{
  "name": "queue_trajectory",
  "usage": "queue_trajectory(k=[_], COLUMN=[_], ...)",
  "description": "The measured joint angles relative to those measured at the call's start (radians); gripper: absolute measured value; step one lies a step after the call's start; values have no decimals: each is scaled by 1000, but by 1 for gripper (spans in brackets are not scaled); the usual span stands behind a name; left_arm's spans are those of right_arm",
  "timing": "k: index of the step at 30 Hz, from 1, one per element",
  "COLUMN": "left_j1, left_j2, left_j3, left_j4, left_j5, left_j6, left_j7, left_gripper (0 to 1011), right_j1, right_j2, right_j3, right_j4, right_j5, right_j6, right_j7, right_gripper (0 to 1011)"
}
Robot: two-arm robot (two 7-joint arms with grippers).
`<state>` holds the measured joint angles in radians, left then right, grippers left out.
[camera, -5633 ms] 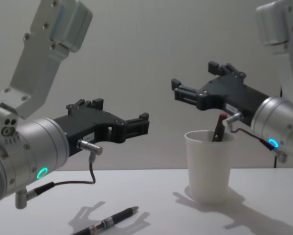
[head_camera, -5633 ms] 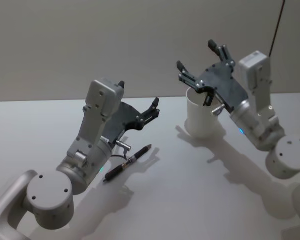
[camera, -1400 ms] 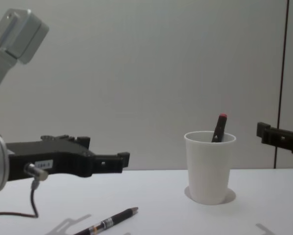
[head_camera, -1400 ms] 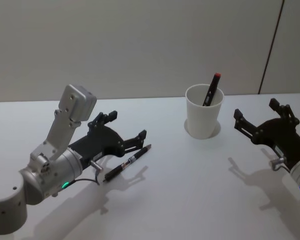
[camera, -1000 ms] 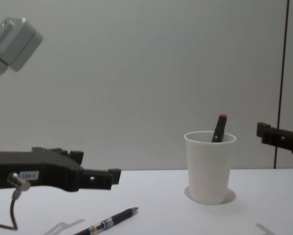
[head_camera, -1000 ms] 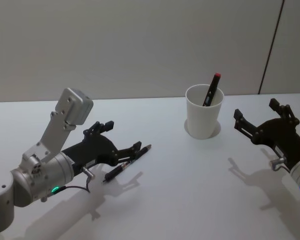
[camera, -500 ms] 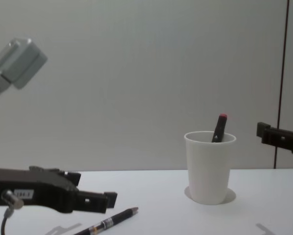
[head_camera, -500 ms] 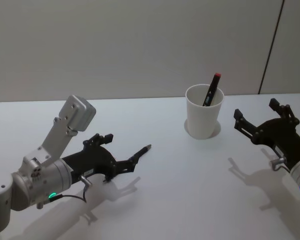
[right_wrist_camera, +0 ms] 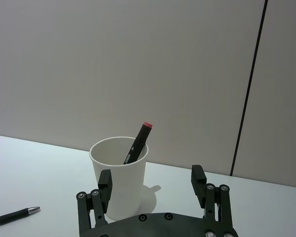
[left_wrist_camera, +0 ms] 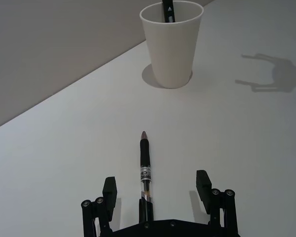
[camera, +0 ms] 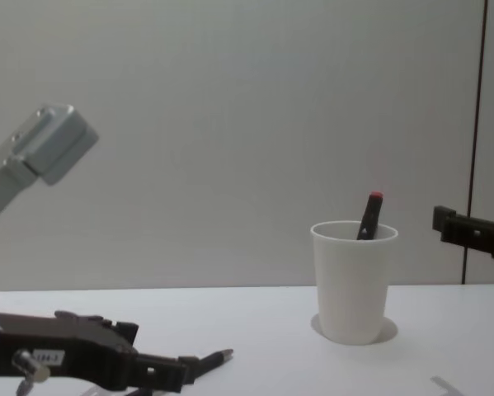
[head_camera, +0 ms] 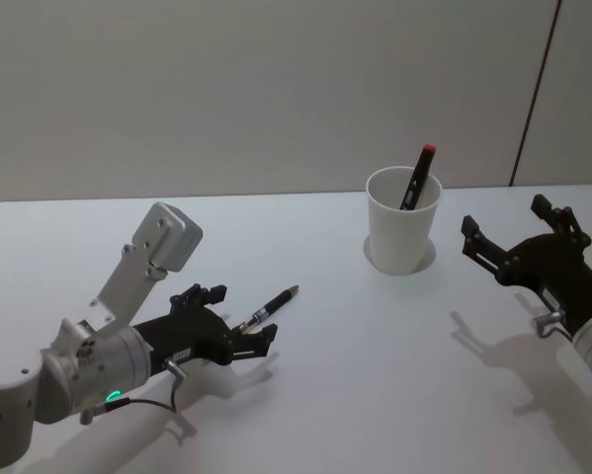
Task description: Place the pen into the pen holder.
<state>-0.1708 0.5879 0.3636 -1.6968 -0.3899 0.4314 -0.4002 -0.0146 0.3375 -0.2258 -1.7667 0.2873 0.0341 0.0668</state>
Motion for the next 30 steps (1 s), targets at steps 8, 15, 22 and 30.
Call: queue_trajectory(k=[8,15,22,30], left_j1=[-11,-18,-26,-35], left_j2=[-14,-22,-29,-35], left_j3=[7,10,13,13], left_j4=[22,39,54,69], left_j5=[12,20,27,28], left_j6=[23,41,61,83], left_j7=[6,10,10,8], left_gripper=[1001,1001,1001,1001], right_j1=[0,0,0,0], right_j2=[0,0,0,0], right_j3=[0,0,0,0], right_j4=[0,0,0,0], right_j5=[0,0,0,0], right_j6=[0,0,0,0], right_j7=[0,0,0,0], right_gripper=[1002,1002,1001,1001])
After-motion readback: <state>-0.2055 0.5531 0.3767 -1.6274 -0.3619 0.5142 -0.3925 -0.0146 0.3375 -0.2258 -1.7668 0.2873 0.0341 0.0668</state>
